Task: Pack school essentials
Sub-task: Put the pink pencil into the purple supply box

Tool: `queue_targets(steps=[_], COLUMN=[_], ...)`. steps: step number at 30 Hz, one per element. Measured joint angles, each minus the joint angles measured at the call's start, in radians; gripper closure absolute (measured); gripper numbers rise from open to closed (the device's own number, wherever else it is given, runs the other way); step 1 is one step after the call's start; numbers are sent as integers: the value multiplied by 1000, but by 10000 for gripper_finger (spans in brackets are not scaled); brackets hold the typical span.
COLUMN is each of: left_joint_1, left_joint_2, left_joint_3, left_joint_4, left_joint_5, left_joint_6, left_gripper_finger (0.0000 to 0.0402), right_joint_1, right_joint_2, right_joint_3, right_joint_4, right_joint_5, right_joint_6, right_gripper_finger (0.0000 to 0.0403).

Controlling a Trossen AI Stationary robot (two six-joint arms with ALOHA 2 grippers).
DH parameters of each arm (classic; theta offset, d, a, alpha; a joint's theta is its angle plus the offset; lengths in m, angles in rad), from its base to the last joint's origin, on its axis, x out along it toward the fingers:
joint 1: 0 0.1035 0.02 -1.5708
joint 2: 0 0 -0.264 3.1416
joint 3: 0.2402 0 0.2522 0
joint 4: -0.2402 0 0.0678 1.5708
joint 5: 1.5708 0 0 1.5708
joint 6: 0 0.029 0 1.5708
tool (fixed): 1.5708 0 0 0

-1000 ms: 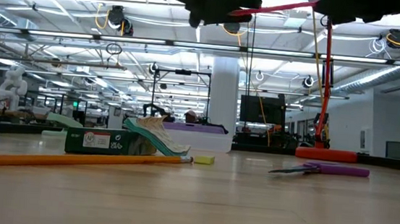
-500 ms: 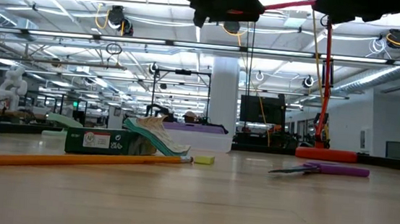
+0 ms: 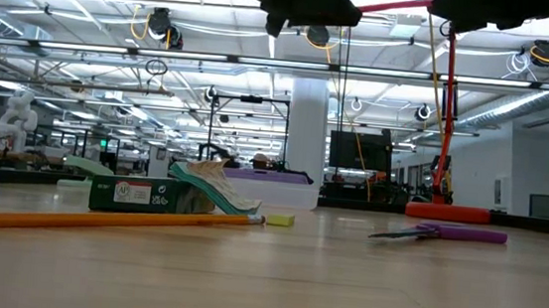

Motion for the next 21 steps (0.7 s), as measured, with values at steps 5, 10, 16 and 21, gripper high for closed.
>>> queue_targets(steps=[5, 10, 16, 21], left_joint_1=[1, 0, 2, 1], left_joint_2=[0, -3, -39, -89], left_joint_3=[0, 0, -2, -5], left_joint_4=[1, -1, -82, -184], left_joint_5=[-10, -6, -4, -10], left_joint_6=[-7, 3, 15, 19], left_gripper_finger=[359, 386, 369, 375], right_joint_1=[0, 0, 1, 1], right_joint_2=[0, 0, -9, -36], right_joint_3=[0, 0, 0, 0], right_joint_4=[10, 23, 14, -15], right_joint_5=[2, 8, 52, 59], right_joint_6=[5, 23, 44, 69], right_gripper_finger=[369, 314, 218, 135])
